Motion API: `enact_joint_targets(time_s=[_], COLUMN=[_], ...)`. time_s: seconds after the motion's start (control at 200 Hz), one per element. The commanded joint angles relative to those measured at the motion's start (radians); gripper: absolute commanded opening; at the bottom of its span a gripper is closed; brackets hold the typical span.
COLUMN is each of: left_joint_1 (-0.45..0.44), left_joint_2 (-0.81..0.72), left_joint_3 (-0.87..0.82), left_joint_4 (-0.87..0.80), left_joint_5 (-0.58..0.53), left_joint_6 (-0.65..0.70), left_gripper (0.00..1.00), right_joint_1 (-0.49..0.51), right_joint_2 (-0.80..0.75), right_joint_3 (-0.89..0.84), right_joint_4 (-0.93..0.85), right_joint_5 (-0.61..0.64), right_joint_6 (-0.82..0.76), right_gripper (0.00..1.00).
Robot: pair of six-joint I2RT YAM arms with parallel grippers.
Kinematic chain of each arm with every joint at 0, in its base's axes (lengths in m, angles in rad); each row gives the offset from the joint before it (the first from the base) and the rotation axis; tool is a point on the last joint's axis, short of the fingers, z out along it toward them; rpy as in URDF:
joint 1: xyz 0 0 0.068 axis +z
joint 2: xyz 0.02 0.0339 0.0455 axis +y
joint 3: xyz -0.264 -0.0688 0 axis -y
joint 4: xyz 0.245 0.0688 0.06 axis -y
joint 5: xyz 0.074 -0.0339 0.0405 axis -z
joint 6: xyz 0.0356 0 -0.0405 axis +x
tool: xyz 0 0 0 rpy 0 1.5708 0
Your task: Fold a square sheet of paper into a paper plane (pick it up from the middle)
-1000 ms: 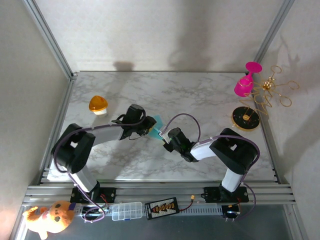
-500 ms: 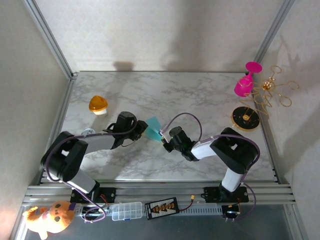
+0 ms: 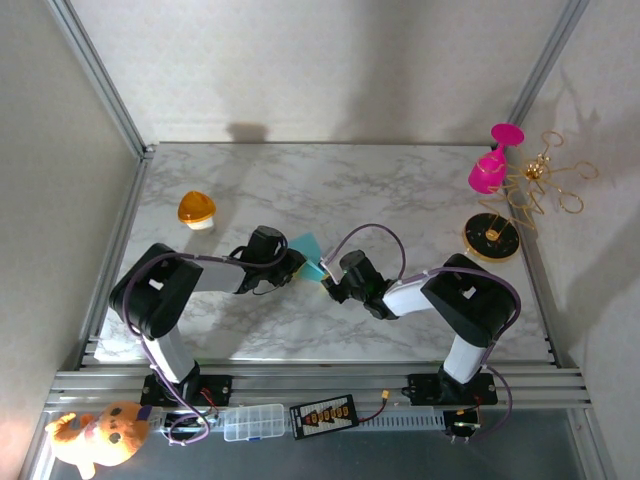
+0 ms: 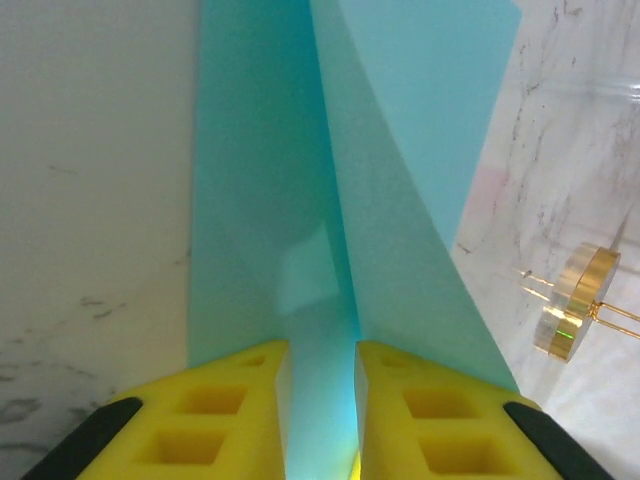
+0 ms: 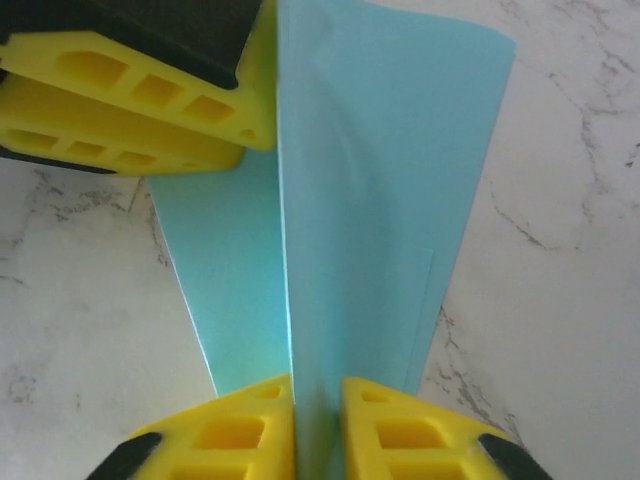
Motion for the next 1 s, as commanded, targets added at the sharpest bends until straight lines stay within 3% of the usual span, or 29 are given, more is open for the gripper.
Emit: enact_joint_targets(time_s=[0.0, 0.325, 0.676, 0.996], left_joint_1=[-0.009, -0.01, -0.009, -0.009], left_joint_2=[0.021, 0.035, 0.035, 0.035], left_joint_3=[0.017, 0.028, 0.028, 0.025], left_joint_4=[-0.062, -0.11, -0.117, -0.132], left_joint_5=[0.002, -0.009, -0.013, -0.021], left_joint_6=[0.023, 0.041, 0.037, 0.038], left_gripper=[0.26, 0.29, 0.3, 0.32], right_joint_1=[-0.007, -0.007, -0.007, -0.01], right_joint_2=[-0.009, -0.002, 0.011, 0.001], right_joint_3=[0.051, 0.119, 0.125, 0.131], right_joint_4=[-0.074, -0.18, -0.204, -0.216], right_joint_5=[-0.028, -0.022, -0.055, 0.016], right_joint_6=[0.024, 0.044, 0.052, 0.036], right_gripper=[0.23, 0.24, 0.17, 0.21])
